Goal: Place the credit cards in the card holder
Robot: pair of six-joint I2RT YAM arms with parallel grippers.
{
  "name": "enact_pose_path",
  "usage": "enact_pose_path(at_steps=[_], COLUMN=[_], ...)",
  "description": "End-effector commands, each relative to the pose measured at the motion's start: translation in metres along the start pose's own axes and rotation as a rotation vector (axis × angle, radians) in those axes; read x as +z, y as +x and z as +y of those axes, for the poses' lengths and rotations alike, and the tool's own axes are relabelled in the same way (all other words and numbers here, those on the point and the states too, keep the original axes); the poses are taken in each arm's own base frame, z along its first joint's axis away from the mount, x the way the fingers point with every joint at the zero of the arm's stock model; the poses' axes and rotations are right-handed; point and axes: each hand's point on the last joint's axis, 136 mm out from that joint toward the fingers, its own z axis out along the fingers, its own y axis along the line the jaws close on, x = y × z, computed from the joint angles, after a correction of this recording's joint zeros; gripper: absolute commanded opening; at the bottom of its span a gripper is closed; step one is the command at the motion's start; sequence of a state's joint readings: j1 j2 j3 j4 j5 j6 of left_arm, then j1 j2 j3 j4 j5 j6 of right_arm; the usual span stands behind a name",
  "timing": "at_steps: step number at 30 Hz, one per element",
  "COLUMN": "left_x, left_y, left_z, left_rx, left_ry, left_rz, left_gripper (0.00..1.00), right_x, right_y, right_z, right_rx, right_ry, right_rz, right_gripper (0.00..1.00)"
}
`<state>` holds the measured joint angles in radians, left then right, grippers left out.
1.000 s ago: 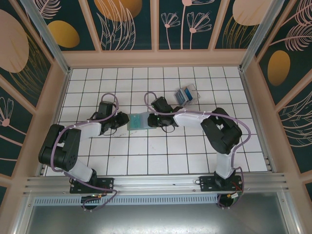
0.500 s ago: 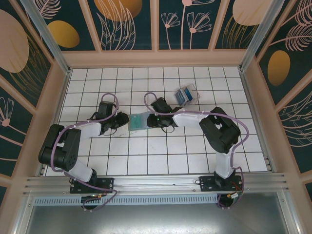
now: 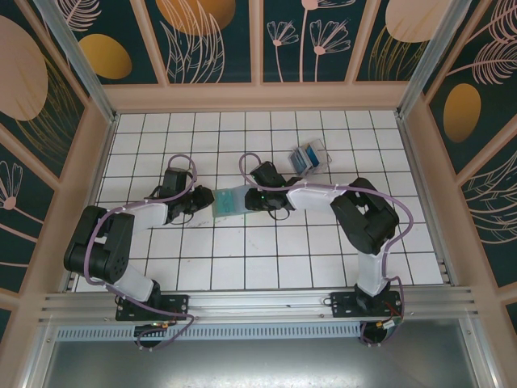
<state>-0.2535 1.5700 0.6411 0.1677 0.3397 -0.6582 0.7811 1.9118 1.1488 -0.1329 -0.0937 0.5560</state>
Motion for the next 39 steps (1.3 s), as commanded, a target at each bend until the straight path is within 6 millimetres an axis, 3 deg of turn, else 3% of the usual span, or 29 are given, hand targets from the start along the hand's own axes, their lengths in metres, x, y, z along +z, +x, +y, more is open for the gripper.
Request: enact_pose_path(at_steps=[1, 7, 12, 23, 30, 39], left_x=[0.000, 0.000, 0.001, 0.003, 0.005, 0.011], left_y=[-0.007, -0.007, -0.005, -0.001, 0.005, 0.007], left_z=[-0.003, -0.004, -0.002, -0.001, 0.003, 0.004], left_rx=[0.013, 0.017, 0.016, 0.012, 0.006, 0.003], left_ry=[0.004, 0.004, 0.000, 0.009, 0.007, 0.010], left_rz=[-0.008, -0.004, 0.004, 0.018, 0.031, 0.051], left_gripper=[0.22, 0.22, 0.22, 0.23, 0.24, 0.25], right_x=[-0.005, 0.001, 0.001, -0.014, -0.010, -0.013], right_y=[-0.003, 0.002, 0.000, -0.012, -0.012, -0.018], right_z=[0.001, 0.009, 0.011, 0.031, 0.032, 0.036], right_rx=[-0.010, -0.010, -0.006, -0.011, -0.025, -0.039], right_ry=[-0.005, -0.050, -0.055, -0.143, -0.140, -0.141], right_rz=[-0.009, 0.015, 0.008, -0.028, -0.018, -0.028], right_gripper=[0.31, 0.24, 0.23, 0.33, 0.25, 0.22])
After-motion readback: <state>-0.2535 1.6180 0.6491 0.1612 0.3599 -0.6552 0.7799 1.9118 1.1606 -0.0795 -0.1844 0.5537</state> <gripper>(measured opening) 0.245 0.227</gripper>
